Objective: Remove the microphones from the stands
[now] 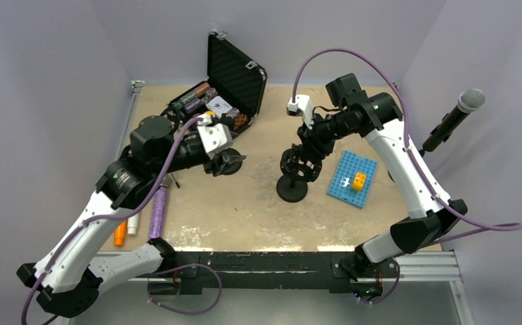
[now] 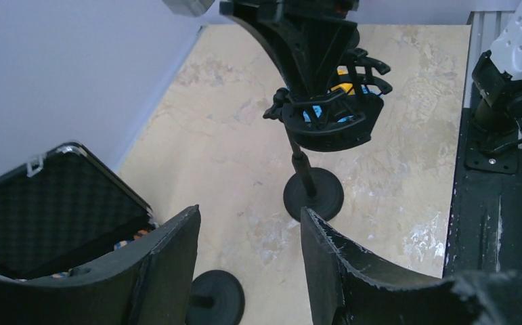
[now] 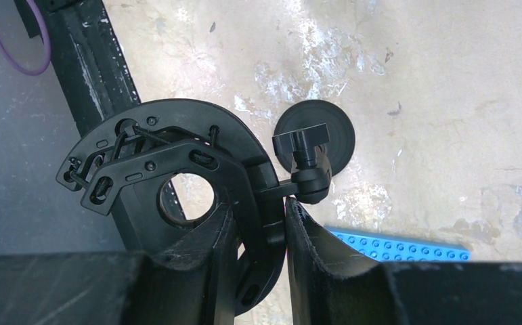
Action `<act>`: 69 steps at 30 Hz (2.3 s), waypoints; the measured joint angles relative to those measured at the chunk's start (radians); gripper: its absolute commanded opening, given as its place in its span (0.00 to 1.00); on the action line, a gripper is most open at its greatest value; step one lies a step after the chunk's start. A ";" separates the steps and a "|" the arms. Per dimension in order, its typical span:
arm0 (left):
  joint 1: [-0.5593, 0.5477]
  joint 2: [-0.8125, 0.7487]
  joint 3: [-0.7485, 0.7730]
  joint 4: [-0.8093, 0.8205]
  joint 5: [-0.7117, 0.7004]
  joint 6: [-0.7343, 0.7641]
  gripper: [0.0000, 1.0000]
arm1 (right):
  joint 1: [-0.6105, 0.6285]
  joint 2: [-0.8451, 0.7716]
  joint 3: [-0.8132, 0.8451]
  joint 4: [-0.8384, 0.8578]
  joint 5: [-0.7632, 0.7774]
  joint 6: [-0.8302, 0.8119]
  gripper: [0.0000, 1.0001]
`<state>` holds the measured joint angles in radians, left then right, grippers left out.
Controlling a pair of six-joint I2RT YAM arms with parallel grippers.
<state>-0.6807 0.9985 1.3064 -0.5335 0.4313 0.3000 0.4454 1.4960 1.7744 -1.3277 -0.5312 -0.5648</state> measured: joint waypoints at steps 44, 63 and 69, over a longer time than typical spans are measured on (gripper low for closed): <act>0.465 -0.123 0.112 -0.087 0.104 0.017 0.59 | 0.065 0.420 0.117 0.367 -0.035 0.004 0.00; 0.471 -0.121 0.112 -0.075 0.124 -0.012 0.62 | 0.069 0.492 0.305 0.490 0.103 0.142 0.70; 0.472 -0.122 0.099 -0.042 0.183 -0.076 0.65 | 0.065 0.386 0.306 0.480 0.151 0.188 0.71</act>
<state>-0.2092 0.8764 1.4052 -0.5755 0.6147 0.2237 0.5106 1.8820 2.0804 -0.8478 -0.3798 -0.3767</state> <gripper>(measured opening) 0.644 0.703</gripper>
